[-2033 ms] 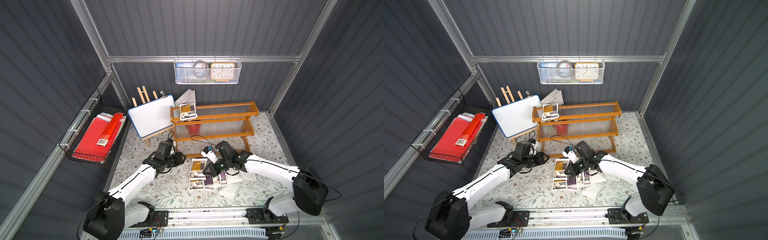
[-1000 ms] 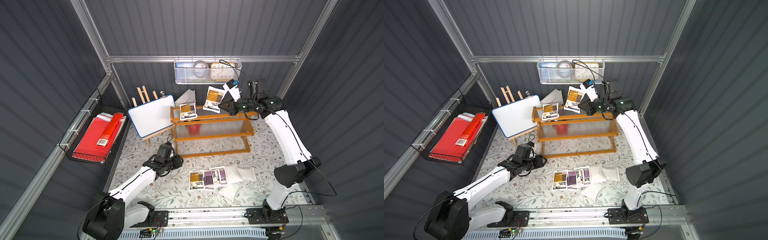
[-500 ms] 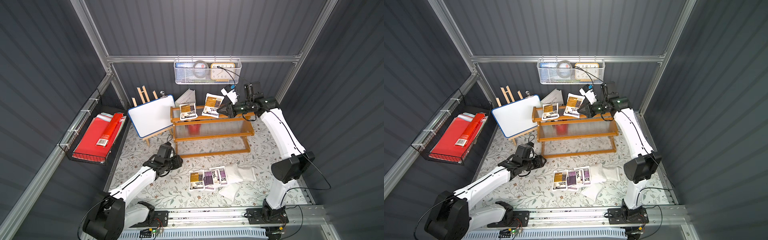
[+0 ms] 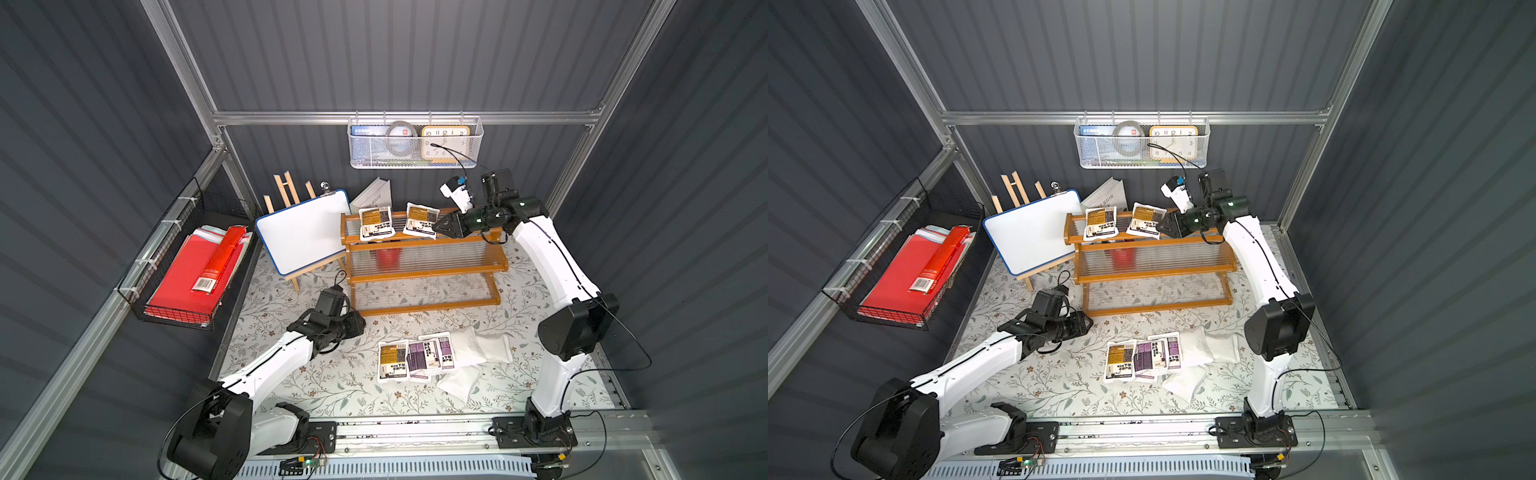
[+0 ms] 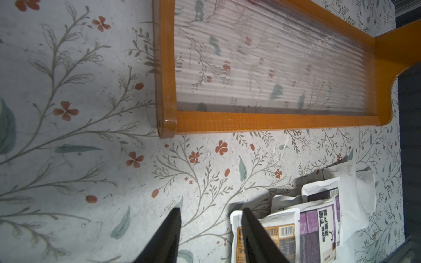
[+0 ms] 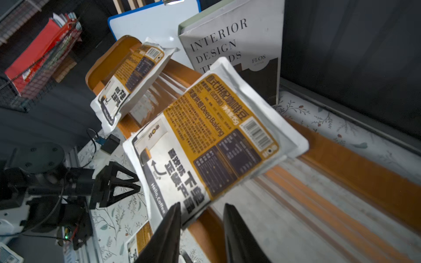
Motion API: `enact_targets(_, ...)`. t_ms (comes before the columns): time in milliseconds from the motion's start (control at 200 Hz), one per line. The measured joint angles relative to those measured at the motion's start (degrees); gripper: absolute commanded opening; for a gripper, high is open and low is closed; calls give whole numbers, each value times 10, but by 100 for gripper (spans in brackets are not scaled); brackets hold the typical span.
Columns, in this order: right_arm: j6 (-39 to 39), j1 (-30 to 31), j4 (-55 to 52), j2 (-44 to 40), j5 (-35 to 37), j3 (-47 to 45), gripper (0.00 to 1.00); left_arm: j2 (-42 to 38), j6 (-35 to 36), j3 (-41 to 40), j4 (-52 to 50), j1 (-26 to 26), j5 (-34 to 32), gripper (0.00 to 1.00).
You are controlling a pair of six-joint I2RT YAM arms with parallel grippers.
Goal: Place the bagged coffee beans on the shelf by color
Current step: Place the bagged coffee beans on the shelf, then pick up the bagged coffee beans at the center of the board.
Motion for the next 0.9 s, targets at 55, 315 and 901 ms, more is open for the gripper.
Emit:
enact_targets(55,7,0,9,-9,14,-8,52,1,0,0,0,0,0,48)
enact_targets(315,34,-2,82,-116,80,-87,59,8,13,0,1,0,1,48)
enact_targets(901,267,310,314,-332,107,-716,54,124,43,5,3,-91,67,40)
